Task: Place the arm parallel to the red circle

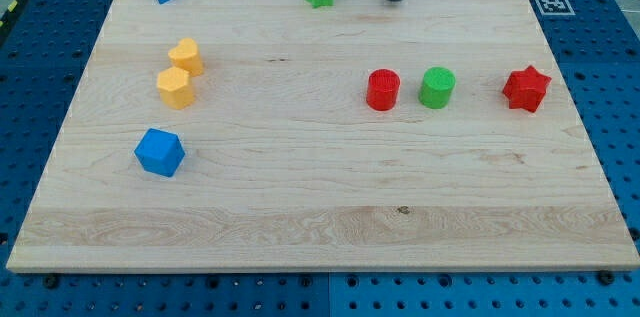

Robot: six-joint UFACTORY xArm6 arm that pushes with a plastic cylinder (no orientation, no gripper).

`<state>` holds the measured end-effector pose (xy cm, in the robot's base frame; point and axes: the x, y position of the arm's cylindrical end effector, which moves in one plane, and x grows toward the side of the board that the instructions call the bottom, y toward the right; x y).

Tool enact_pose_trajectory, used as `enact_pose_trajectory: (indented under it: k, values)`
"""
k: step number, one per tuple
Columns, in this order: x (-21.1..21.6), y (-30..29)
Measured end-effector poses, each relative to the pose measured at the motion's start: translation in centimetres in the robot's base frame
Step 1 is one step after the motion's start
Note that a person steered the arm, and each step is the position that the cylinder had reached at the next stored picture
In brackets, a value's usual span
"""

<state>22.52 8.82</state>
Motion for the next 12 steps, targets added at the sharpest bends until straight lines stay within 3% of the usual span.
enact_pose_trajectory:
  k: [1,3,5,6,8,10,12]
  values:
    - [0.1,-5.2]
    - [-0.1,-9.8]
    - [-0.9,-9.3]
    - [0.1,-5.0]
    - [1.3,-4.9]
    - [11.2,-6.7]
    - [22.0,-13.1]
